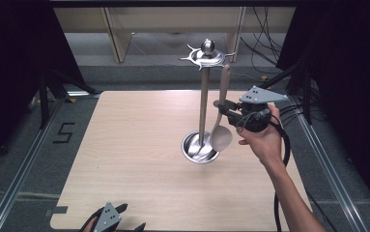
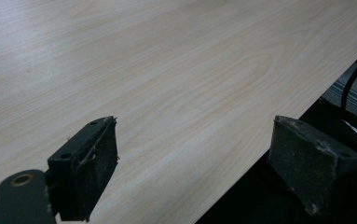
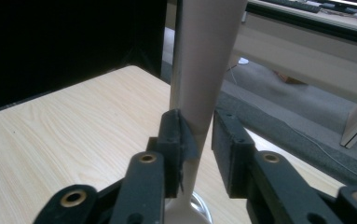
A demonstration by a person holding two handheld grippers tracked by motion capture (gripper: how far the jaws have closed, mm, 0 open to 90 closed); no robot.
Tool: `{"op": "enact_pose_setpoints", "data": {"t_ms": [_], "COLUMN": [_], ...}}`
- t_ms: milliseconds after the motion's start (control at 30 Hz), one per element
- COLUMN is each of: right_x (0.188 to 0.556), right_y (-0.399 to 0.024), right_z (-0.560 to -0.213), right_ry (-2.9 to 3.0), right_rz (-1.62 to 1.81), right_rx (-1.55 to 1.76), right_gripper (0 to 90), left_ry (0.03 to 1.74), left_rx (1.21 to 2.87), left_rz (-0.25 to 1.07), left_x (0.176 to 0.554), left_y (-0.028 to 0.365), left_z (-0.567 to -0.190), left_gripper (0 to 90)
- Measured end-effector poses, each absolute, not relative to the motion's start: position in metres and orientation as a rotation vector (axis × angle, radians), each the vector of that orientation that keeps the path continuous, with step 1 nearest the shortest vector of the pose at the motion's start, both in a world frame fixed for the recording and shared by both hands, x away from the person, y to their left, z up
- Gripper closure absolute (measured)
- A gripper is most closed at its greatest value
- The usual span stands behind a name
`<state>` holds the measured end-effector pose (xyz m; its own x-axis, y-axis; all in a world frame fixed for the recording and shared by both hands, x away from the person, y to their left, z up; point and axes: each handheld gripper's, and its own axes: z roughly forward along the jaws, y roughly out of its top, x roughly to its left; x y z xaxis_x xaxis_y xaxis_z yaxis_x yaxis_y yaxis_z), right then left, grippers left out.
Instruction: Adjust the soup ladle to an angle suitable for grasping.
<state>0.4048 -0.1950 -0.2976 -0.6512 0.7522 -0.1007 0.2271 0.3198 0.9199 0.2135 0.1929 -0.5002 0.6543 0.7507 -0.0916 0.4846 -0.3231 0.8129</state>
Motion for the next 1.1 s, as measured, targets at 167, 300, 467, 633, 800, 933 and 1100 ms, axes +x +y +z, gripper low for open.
{"op": "enact_pose_setpoints", "data": {"t_ms": [167,300,467,633,800,933,1100], "right_x": [0.399,0.395,0.379,0.372,0.363,0.358,0.354], "right_y": [-0.201,-0.209,-0.216,-0.225,-0.234,-0.238,-0.244], "right_z": [-0.301,-0.303,-0.312,-0.324,-0.331,-0.341,-0.357], "right_ry": [2.044,2.032,2.032,2.025,2.031,2.017,2.038], "right_rz": [1.385,1.414,1.472,1.482,1.484,1.515,1.529], "right_rx": [0.911,0.907,0.915,0.899,0.951,0.964,1.010], "right_gripper": [64.0,55.8,49.2,46.7,44.6,42.7,41.5], "left_ry": [0.968,0.972,0.974,0.973,0.965,0.951,0.965], "left_rx": [1.981,1.976,1.972,1.981,1.980,1.995,1.981], "left_rz": [0.377,0.376,0.377,0.387,0.387,0.396,0.382], "left_x": [0.213,0.214,0.214,0.213,0.213,0.214,0.213], "left_y": [0.193,0.192,0.192,0.194,0.193,0.194,0.192], "left_z": [-0.500,-0.501,-0.501,-0.499,-0.500,-0.499,-0.499], "left_gripper": [14.9,14.9,14.9,14.9,14.9,14.9,14.9]}}
